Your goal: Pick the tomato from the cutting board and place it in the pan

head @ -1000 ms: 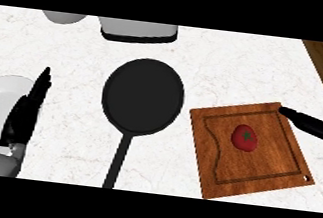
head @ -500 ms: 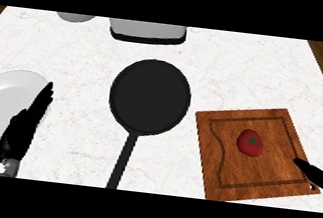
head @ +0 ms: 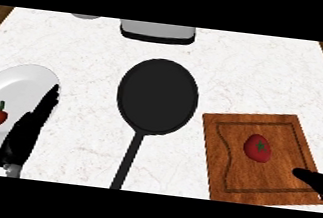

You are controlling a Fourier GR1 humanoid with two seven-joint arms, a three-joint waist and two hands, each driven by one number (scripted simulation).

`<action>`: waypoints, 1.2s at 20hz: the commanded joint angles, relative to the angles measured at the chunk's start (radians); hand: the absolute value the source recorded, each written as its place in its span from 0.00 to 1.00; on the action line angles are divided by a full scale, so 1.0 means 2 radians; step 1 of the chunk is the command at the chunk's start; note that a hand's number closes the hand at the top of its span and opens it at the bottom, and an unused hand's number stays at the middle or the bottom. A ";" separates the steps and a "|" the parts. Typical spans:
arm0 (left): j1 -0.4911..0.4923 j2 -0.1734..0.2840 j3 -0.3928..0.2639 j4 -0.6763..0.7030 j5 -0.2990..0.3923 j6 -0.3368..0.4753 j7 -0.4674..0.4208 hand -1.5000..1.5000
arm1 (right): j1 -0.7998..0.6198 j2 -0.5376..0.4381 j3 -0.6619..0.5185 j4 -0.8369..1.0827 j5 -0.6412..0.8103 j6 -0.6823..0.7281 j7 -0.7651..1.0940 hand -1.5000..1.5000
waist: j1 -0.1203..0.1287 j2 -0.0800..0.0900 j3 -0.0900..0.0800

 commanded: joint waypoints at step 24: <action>0.000 -0.024 -0.011 -0.033 -0.032 -0.006 0.027 0.50 | -0.268 -0.016 0.117 0.165 -0.161 0.184 0.233 0.00 | 0.014 0.003 0.001</action>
